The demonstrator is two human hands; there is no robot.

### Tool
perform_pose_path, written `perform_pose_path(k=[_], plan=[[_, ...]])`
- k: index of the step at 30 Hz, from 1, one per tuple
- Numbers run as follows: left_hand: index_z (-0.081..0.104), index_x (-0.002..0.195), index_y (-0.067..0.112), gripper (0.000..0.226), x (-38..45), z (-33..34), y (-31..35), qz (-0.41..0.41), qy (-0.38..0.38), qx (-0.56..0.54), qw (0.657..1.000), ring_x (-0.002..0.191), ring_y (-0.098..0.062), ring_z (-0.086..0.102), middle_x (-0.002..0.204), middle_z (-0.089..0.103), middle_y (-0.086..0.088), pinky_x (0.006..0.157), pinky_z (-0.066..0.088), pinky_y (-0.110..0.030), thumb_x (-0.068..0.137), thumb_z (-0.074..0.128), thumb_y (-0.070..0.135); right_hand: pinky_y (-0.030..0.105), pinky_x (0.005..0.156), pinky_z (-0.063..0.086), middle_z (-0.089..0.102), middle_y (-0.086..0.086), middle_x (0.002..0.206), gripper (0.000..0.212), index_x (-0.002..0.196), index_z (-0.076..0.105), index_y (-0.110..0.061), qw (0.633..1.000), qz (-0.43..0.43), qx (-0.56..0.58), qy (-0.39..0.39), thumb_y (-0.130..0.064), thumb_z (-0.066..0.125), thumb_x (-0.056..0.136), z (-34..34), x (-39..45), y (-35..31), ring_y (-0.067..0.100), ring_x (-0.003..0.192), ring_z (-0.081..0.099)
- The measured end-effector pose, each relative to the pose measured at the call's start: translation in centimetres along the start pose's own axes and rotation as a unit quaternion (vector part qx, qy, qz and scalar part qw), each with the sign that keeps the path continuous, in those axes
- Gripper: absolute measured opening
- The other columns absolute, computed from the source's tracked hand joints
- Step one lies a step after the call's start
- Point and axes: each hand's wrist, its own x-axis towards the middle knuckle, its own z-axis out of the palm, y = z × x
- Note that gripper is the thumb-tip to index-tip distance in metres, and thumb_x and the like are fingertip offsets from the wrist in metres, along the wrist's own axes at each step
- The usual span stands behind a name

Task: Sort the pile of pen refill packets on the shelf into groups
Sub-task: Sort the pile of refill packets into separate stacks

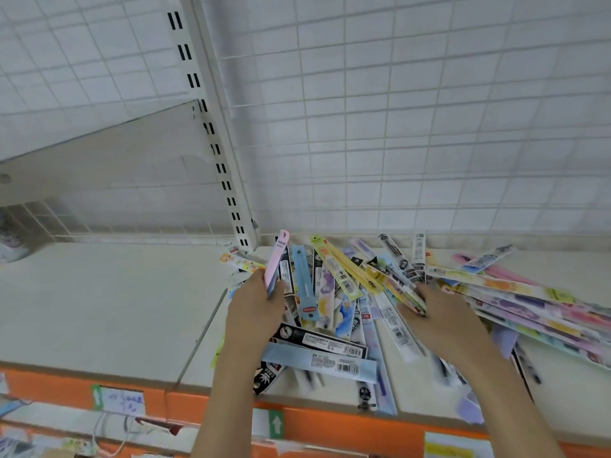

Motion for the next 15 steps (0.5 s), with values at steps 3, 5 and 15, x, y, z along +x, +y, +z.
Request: perform_pose_path(k=[3,5,15], plan=[[0.045,0.084,0.012,0.020,0.4,0.0,-0.7,0.016,0.004,0.013,1.000,0.055,-0.010,0.044,0.064,0.045,0.001,0.050,0.033,-0.021,0.098,0.041,0.025,0.027,0.050,0.035,0.047,-0.004,0.074,0.026,0.073,0.041,-0.025,1.000,0.000,-0.014,0.007,-0.037,0.051,0.093,0.2,-0.2,-0.1,0.019,0.069,0.055],[0.044,0.081,0.013,0.022,0.4,-0.1,-1.1,0.021,0.004,0.012,1.000,0.053,-0.012,0.043,0.063,0.044,0.000,0.048,0.031,-0.022,0.098,0.041,0.026,0.024,0.048,0.033,0.051,-0.002,0.082,0.023,0.078,0.043,-0.023,1.000,-0.002,-0.028,0.011,-0.038,0.051,0.093,0.4,-0.4,-0.2,0.017,0.064,0.053],[0.053,0.085,0.005,0.023,1.1,-0.6,-1.9,0.036,0.015,-0.011,0.999,0.053,-0.014,0.043,0.064,0.049,-0.005,0.047,0.031,-0.021,0.095,0.048,0.025,0.026,0.051,0.037,0.063,-0.001,0.110,0.012,0.089,0.044,-0.020,0.995,0.043,-0.058,0.063,-0.029,0.052,0.092,1.2,-1.6,-1.3,0.020,0.063,0.053]])
